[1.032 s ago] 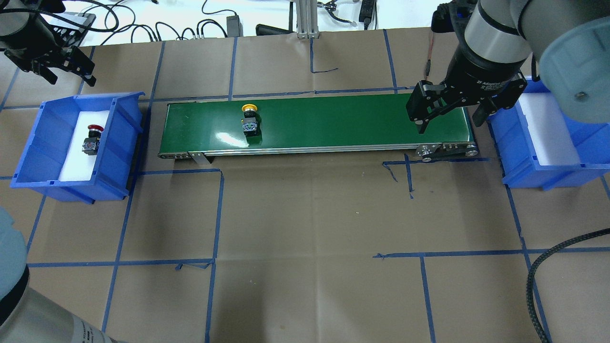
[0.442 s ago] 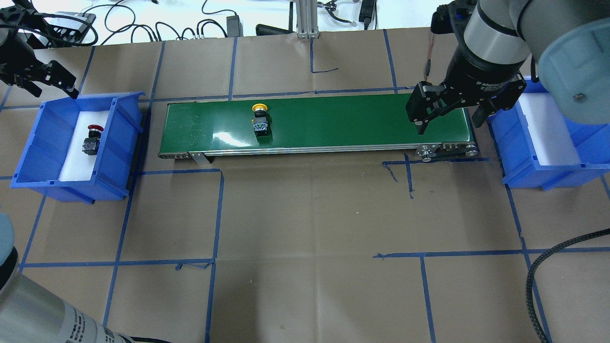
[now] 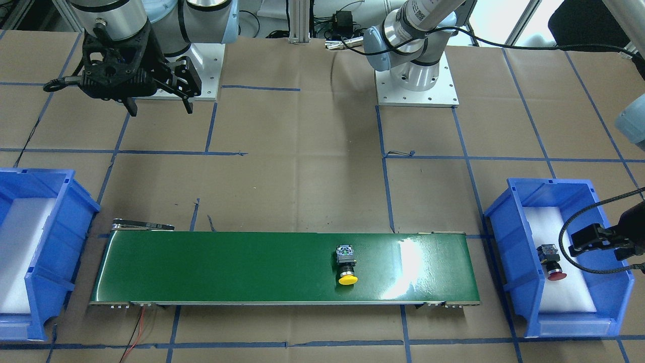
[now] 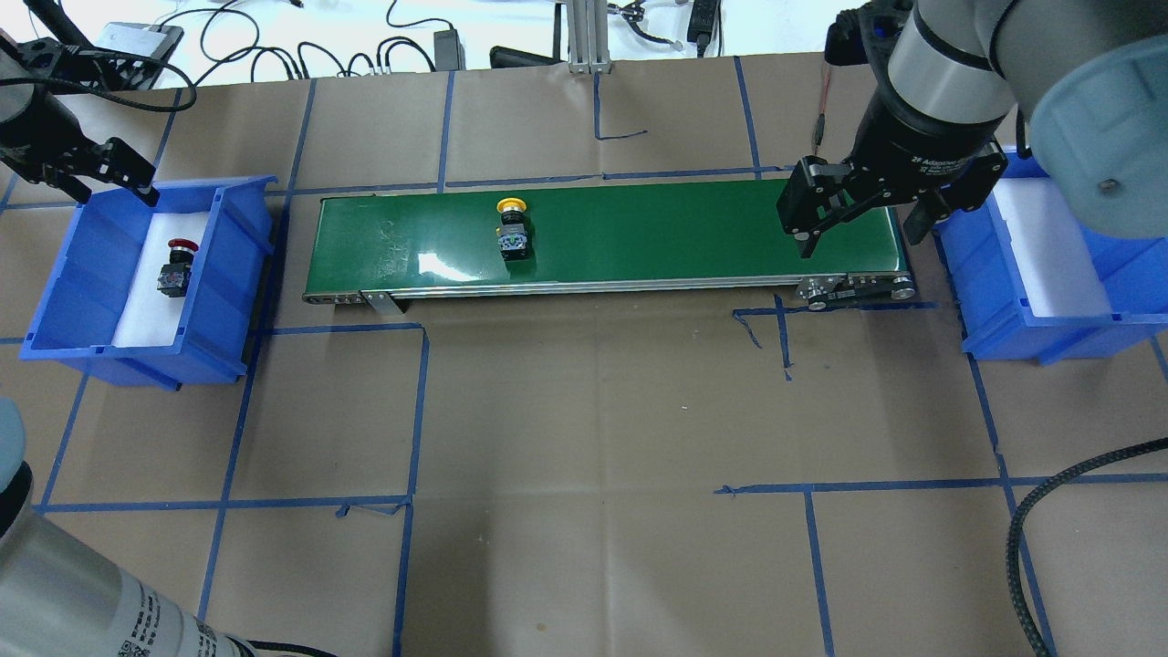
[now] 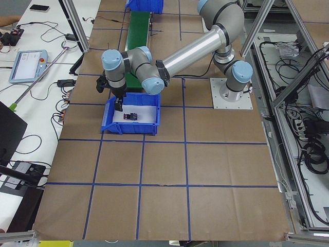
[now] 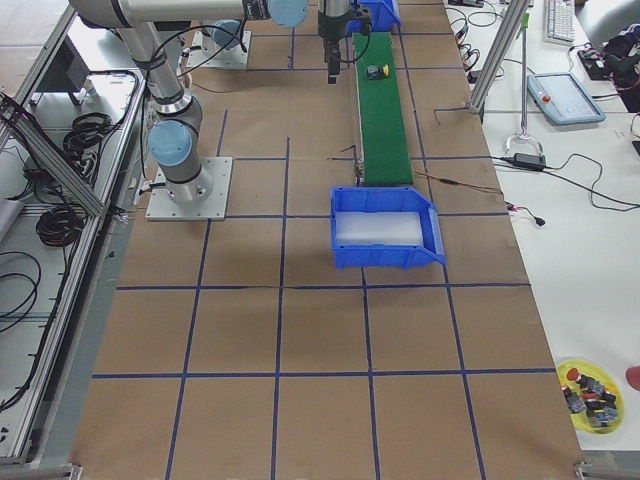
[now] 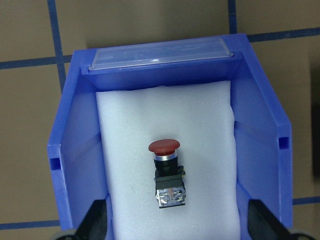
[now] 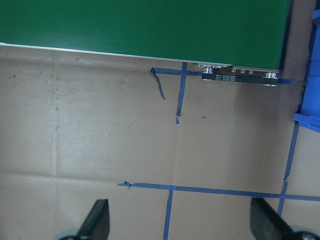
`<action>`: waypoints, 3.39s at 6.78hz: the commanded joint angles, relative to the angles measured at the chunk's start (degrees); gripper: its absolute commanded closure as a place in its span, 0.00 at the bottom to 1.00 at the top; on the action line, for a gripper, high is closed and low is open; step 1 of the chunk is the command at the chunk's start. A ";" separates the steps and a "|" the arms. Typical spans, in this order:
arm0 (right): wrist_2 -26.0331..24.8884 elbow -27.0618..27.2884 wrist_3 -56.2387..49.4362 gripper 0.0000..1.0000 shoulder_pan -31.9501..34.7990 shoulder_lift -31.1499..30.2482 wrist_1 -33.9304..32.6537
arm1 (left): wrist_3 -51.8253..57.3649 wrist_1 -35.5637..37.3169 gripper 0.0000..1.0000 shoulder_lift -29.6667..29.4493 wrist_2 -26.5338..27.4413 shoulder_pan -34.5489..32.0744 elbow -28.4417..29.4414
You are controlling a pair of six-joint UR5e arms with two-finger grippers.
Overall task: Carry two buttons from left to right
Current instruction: 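Move the left gripper back down into the blue bin, then grasp the red-capped button in the bin with the left gripper, then carry the red button to the belt while the right gripper reaches toward the yellow button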
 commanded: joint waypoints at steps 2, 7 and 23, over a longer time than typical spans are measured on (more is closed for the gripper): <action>0.00 0.00 0.00 0.00 0.00 0.00 0.00 | -0.07 11.00 0.01 -0.10 -1.25 0.06 -9.26; 0.00 0.00 0.00 0.00 0.00 0.00 -0.09 | -0.07 16.65 0.01 -3.09 -2.48 2.43 -11.04; 1.23 -1.83 0.00 0.00 -0.18 11.50 -13.51 | -1.12 -5.49 0.89 4.38 -1.70 1.21 1.08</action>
